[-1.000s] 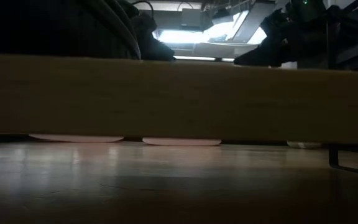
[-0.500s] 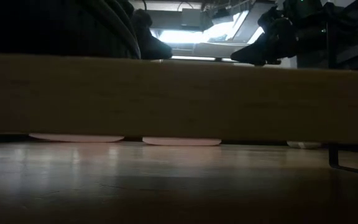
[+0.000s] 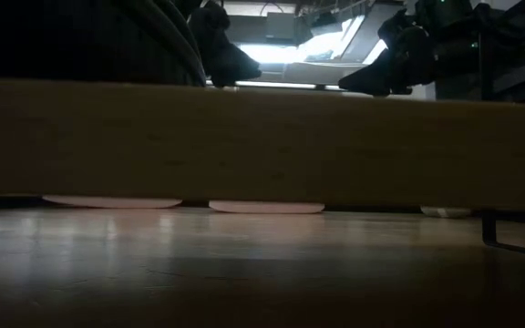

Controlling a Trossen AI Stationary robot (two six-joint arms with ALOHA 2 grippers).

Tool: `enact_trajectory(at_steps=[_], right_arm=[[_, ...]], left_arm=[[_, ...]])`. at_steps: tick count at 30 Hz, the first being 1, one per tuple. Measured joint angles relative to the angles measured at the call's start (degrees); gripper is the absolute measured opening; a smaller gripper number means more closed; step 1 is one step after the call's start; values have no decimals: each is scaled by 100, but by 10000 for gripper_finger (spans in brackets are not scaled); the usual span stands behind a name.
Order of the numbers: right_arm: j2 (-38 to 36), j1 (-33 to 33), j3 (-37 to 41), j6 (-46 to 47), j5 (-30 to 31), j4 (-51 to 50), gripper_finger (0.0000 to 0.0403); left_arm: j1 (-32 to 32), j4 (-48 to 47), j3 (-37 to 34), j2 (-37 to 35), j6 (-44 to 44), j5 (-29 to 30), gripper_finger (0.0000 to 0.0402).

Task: Pick and place slides into the shelf
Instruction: Put the right pink slide on the shelf

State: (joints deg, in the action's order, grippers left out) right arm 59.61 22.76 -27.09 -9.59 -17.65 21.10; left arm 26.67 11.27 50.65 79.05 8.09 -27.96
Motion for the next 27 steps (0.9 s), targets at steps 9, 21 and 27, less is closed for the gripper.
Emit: enact_trajectory(at_steps=[9,21,27], right_arm=[[2,0,0,-13,0,-313,53],[2,0,0,-284,0,-332,53],[2,0,-2,-175,1,-88,53]], left_arm=[[-279,-22,0,0,36,13,157],[-37,-159,0,0,132,1095,157],[49,-160,0,0,149,1089,157]])
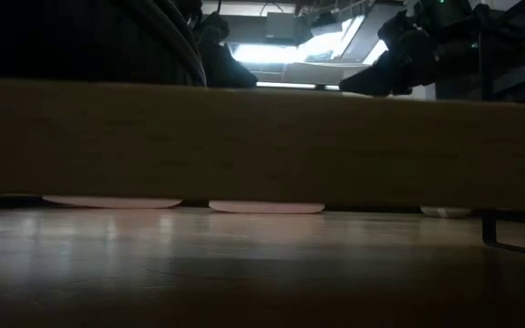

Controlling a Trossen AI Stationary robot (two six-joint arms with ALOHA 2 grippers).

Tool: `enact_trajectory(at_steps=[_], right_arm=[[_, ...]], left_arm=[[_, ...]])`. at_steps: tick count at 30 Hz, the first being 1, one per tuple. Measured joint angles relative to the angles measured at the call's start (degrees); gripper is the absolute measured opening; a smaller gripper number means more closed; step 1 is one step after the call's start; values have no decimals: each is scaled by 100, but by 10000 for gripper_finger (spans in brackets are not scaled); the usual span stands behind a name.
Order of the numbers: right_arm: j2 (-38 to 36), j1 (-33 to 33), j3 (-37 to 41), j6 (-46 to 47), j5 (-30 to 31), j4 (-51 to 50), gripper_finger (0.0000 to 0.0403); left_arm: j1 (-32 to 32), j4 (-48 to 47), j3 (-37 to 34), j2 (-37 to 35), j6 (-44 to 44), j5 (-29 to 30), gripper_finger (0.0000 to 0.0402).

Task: Pick and place slides into the shelf
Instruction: Put the right pink slide on the shelf

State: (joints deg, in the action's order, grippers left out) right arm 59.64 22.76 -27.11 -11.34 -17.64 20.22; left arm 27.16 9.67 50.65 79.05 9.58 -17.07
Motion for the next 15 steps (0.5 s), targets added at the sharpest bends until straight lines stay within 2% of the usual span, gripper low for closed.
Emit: enact_trajectory(at_steps=[5,9,15], right_arm=[[0,-2,0,30,40,195,53],[0,-4,0,60,605,238,53],[0,-4,0,208,714,283,53]], left_arm=[[-11,0,2,0,103,-21,157],[21,72,2,0,158,-23,157],[320,281,2,0,106,-593,157]])
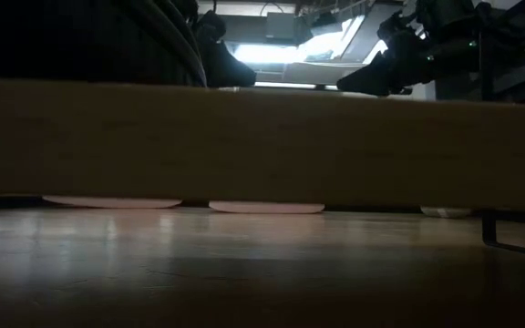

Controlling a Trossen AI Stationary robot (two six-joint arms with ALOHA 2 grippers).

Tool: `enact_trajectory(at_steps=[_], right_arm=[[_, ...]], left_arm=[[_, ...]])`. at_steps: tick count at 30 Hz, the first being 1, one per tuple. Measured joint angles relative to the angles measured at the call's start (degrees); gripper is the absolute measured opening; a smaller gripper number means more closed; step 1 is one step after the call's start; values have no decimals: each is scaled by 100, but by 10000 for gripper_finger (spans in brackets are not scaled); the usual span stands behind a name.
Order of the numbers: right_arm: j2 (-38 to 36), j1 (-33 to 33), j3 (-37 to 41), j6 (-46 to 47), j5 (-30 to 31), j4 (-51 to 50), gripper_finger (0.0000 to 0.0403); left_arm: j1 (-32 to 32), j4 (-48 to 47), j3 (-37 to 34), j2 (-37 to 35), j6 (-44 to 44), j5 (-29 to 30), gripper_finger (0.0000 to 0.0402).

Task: Pick and place slides into the shelf
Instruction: Put the right pink slide on the shelf

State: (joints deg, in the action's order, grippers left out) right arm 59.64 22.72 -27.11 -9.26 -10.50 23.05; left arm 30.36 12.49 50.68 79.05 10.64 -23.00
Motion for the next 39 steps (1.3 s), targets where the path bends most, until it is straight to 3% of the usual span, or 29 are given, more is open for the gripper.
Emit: enact_trajectory(at_steps=[11,18,27,39], right_arm=[[0,4,0,-7,7,-20,53],[0,4,0,-26,7,-108,53],[0,4,0,-148,7,-108,53],[0,4,0,-151,7,-105,53]], left_arm=[[527,-65,0,-80,-148,-72,157],[951,-506,7,-924,-119,9,157],[1197,-3089,9,-1974,465,1580,157],[1196,-5133,7,-2216,516,3296,157]])
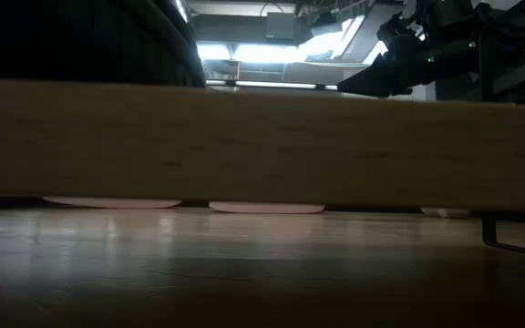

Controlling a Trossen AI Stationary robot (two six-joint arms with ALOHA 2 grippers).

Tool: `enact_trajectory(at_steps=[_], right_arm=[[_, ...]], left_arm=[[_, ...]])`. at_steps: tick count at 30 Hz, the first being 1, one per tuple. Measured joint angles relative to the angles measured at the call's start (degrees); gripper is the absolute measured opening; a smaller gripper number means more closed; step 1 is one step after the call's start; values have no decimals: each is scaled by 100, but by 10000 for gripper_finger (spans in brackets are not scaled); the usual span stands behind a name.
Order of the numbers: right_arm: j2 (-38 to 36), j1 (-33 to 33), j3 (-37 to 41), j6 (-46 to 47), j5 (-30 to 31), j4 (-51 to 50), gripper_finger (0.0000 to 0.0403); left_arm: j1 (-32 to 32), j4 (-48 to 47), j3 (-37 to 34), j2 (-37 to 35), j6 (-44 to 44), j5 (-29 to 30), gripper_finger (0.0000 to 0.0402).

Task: Pick and place slides into the shelf
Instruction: Put the right pink slide on the shelf

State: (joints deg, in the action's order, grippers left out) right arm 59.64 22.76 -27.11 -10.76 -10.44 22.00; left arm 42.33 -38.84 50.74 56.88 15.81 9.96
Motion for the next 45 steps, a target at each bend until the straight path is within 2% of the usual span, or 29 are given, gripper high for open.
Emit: enact_trajectory(at_steps=[4,13,22,29,34,45], right_arm=[[0,0,0,-13,0,0,53],[0,-2,0,-166,0,0,53],[2,-2,0,-175,0,-76,53],[119,-2,0,-286,0,-86,53],[286,-2,0,-477,0,-90,53],[516,-2,0,-642,0,-27,53]], left_arm=[[-40,-437,-2,0,400,220,157],[-289,-1099,-4,123,582,708,157],[-354,-1707,-7,790,596,907,157],[-372,-1651,-7,1402,918,1138,157],[-475,-1628,-7,1761,1072,1856,157],[-656,-1190,-7,1998,1368,1888,157]])
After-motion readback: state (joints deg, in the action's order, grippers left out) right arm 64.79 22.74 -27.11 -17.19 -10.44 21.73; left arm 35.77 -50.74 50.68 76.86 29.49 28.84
